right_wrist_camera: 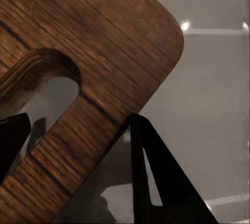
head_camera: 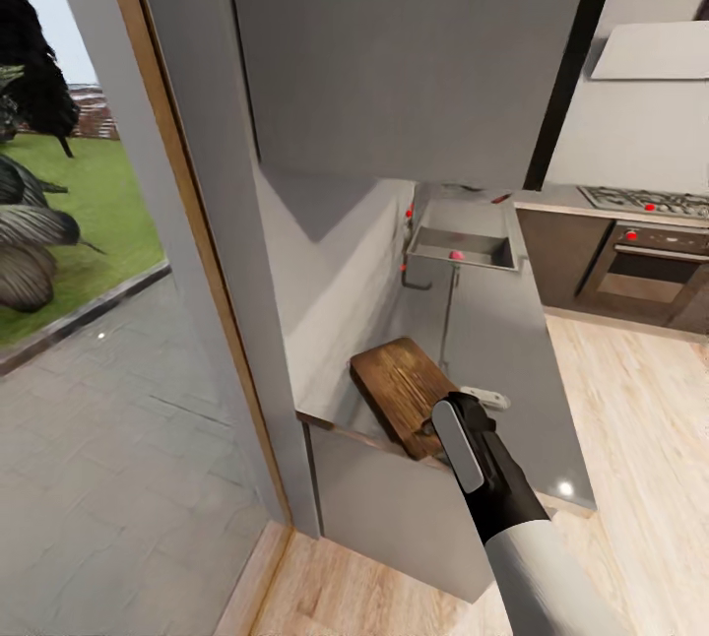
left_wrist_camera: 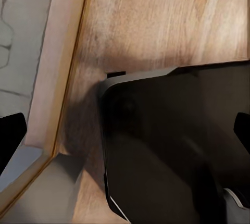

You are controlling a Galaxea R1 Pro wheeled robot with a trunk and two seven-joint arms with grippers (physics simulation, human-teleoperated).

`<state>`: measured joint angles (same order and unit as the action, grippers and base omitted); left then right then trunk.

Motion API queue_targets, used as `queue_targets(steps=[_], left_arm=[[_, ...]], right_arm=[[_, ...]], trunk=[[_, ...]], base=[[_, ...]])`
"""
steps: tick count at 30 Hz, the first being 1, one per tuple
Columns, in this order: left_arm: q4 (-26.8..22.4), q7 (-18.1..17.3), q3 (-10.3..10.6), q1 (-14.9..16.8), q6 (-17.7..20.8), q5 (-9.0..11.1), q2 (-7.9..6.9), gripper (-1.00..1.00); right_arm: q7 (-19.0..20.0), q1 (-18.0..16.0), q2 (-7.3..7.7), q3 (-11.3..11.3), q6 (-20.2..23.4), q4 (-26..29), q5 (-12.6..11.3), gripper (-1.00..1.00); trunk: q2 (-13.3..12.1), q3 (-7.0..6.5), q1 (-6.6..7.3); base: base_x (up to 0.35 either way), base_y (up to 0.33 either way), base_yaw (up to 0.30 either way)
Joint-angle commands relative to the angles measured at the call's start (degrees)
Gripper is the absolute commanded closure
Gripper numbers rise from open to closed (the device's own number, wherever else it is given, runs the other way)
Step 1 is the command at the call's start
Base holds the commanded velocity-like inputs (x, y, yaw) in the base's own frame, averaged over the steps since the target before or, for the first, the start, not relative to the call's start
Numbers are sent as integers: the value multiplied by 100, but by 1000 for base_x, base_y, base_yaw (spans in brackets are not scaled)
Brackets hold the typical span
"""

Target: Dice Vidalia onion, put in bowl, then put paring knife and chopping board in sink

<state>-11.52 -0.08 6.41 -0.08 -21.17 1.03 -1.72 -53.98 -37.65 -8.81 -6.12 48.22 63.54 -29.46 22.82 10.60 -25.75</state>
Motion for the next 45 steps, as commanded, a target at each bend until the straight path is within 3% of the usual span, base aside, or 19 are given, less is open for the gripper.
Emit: queue_targets(steps=[1,6,25,45], left_arm=[[-8,-1,27,-1,-10,11,-4,-100],[-8,4,27,-1,-10,13,-4,-100],[-2,8,27,-1,-2,20,-4,-100],[1,8,36,-1,-6,20,-4,-100]], right_arm=[[-21,-5,2,-11,12,12,-64,100],[190,-5,5,-12,12,18,-57,100],[221,-5,11,-19,12,36,-43,100],[221,-5,11,-29,12,36,-42,100]], trunk=[[10,1,-3],[10,-44,-3],[10,-215,-3],[10,-374,-3]], base=[[-19,-120,0],[-6,-147,0],[0,-247,7],[0,-316,172]])
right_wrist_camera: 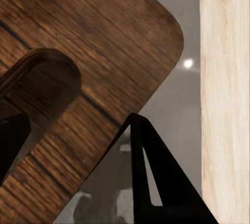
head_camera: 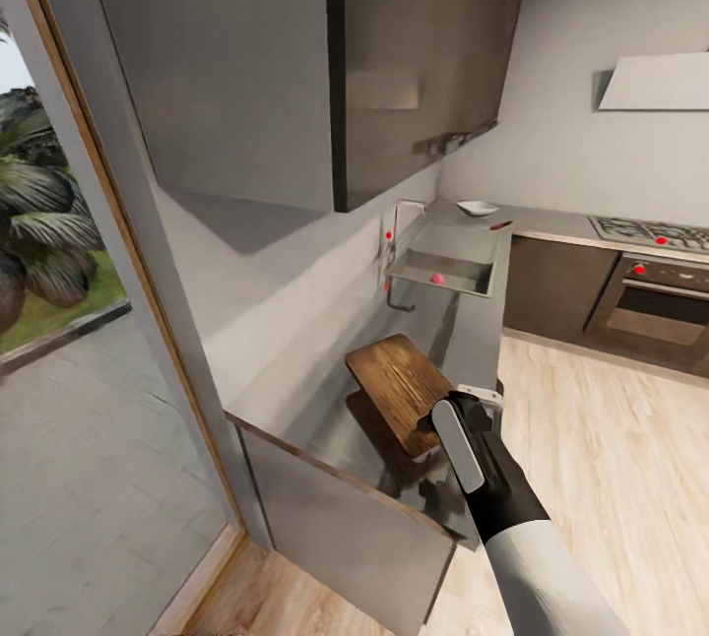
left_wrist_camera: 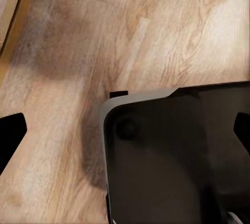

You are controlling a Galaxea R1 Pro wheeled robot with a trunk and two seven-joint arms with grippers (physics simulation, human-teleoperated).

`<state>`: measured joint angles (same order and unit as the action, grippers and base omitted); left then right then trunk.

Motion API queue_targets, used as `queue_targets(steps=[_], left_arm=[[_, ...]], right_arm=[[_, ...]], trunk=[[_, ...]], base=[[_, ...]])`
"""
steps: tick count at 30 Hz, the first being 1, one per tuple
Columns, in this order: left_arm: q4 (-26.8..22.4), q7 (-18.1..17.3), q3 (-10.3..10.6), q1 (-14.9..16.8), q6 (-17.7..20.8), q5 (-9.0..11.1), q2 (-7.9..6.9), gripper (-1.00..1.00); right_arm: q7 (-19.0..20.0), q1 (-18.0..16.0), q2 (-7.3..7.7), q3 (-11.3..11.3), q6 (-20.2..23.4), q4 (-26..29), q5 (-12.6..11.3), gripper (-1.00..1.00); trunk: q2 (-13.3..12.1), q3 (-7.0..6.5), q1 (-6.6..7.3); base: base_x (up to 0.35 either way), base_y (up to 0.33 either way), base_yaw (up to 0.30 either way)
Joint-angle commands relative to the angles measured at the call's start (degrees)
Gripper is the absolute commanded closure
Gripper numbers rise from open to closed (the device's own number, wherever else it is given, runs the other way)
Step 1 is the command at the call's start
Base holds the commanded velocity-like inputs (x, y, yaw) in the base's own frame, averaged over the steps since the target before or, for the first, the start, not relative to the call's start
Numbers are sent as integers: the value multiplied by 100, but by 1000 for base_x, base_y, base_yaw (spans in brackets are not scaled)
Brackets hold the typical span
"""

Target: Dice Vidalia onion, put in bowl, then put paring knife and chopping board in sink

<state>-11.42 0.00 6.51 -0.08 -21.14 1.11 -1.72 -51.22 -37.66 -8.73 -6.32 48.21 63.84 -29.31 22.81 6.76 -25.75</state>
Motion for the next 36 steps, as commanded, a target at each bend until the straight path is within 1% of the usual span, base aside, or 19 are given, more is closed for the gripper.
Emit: queue_targets(steps=[1,36], left_arm=[[-9,0,26,-1,-11,12,-3,-100],[-9,0,26,-1,-9,12,-3,-100]], right_arm=[[-55,-5,1,-10,13,5,-57,100],[-51,-5,-5,-24,13,5,-59,100]], trunk=[[11,4,-4],[11,-224,-4]], base=[[-5,-316,214],[-107,-306,224]])
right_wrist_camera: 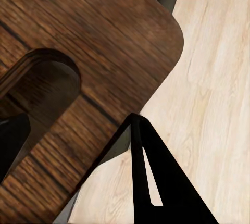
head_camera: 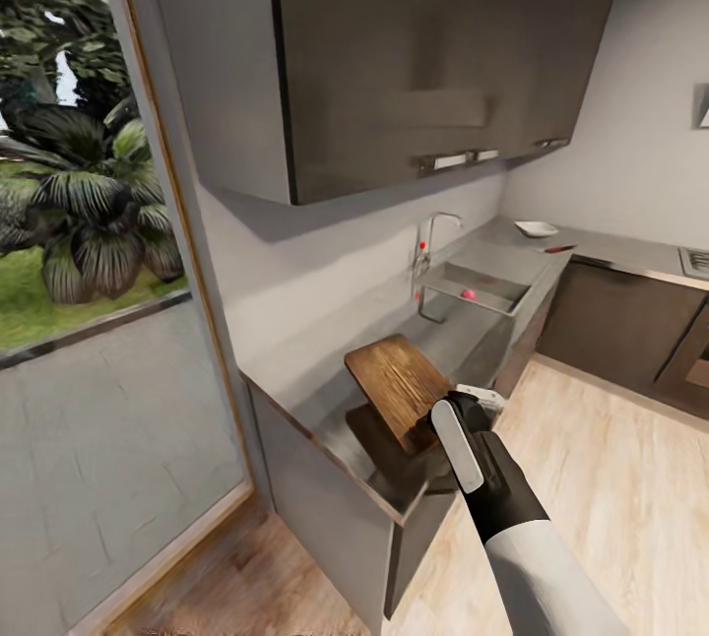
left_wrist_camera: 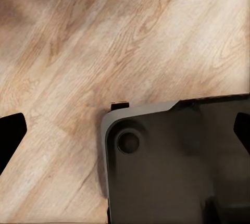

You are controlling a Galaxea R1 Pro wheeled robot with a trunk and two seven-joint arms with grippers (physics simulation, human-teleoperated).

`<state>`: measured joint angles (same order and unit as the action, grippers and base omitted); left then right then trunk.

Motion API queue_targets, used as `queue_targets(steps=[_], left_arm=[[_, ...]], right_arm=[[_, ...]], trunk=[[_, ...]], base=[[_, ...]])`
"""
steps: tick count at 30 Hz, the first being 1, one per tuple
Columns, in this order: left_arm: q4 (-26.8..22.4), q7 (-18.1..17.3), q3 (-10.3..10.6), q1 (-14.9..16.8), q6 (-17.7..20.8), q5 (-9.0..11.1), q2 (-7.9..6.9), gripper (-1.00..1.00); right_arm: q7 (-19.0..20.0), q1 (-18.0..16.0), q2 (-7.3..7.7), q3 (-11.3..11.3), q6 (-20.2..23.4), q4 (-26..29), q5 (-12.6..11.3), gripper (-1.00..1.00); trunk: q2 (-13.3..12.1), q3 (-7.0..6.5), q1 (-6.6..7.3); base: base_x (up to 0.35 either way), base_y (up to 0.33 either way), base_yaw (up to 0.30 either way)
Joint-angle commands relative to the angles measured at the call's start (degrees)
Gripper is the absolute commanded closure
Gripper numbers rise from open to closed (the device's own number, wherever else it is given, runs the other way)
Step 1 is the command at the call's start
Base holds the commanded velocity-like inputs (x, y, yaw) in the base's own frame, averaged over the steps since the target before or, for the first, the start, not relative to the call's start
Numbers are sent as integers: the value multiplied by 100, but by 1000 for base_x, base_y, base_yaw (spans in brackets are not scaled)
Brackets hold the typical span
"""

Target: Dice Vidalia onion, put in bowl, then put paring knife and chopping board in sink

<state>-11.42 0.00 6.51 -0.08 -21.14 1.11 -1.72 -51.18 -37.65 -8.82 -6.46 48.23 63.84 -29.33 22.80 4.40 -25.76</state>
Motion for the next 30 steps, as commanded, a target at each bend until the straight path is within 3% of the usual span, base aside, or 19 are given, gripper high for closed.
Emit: queue_targets(steps=[1,30], left_arm=[[-9,0,26,-1,-8,12,-3,-100],[-9,0,26,-1,-8,12,3,-100]], right_arm=[[-54,-5,3,-11,11,5,-57,100],[-50,-5,3,-5,11,5,-64,100]], trunk=[[12,6,-3],[12,-140,-3]], base=[[-101,-305,244],[-29,-312,251]])
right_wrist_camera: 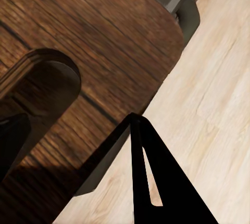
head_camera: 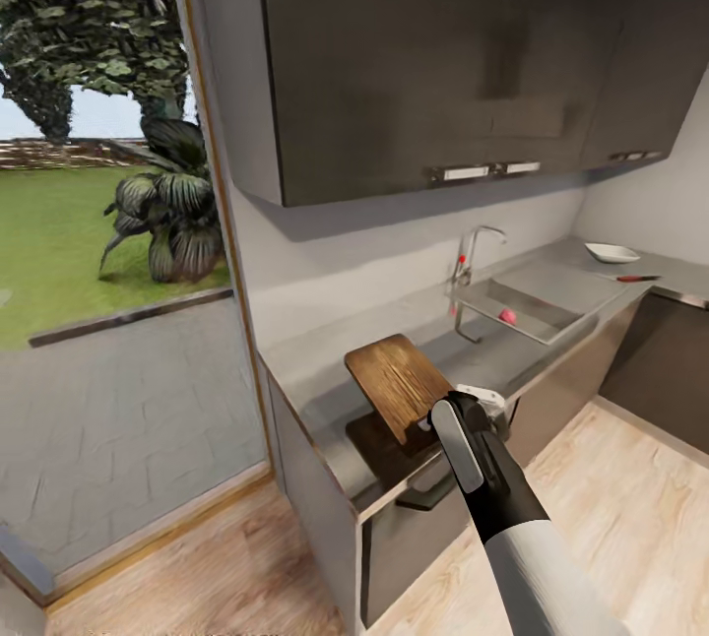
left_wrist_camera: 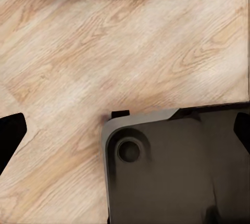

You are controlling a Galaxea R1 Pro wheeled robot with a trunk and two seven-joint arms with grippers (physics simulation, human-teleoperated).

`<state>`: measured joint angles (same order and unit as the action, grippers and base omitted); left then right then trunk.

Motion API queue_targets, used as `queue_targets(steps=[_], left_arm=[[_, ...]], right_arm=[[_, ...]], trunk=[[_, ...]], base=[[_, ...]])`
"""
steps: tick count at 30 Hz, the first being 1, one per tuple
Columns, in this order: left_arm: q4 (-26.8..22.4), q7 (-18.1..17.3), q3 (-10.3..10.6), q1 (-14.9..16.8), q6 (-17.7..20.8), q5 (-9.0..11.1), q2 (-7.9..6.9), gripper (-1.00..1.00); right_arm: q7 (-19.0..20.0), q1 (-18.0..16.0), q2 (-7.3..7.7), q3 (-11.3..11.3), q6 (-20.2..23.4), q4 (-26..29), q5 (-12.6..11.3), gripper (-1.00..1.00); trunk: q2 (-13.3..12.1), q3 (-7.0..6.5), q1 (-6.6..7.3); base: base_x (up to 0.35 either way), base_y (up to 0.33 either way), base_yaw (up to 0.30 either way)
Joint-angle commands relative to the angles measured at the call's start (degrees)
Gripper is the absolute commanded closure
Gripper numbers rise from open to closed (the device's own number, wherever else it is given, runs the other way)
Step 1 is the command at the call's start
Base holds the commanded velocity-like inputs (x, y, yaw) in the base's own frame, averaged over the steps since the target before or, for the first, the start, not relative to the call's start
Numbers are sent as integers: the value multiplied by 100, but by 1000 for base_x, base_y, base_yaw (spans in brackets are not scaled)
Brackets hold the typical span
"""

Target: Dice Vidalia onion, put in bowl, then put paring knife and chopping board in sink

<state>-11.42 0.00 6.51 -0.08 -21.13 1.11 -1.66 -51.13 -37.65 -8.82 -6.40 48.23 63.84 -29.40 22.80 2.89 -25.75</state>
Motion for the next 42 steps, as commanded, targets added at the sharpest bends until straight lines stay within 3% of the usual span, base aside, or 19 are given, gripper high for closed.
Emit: queue_targets(steps=[1,42], left_arm=[[-9,0,26,-1,-9,12,-4,-100],[86,0,18,-1,-5,12,-1,-100]], right_arm=[[-55,-5,3,-10,11,5,-57,100],[-55,-5,3,-19,11,5,-57,100]], trunk=[[12,7,-4],[12,-193,-4]], base=[[0,-316,253],[-34,-317,253]])
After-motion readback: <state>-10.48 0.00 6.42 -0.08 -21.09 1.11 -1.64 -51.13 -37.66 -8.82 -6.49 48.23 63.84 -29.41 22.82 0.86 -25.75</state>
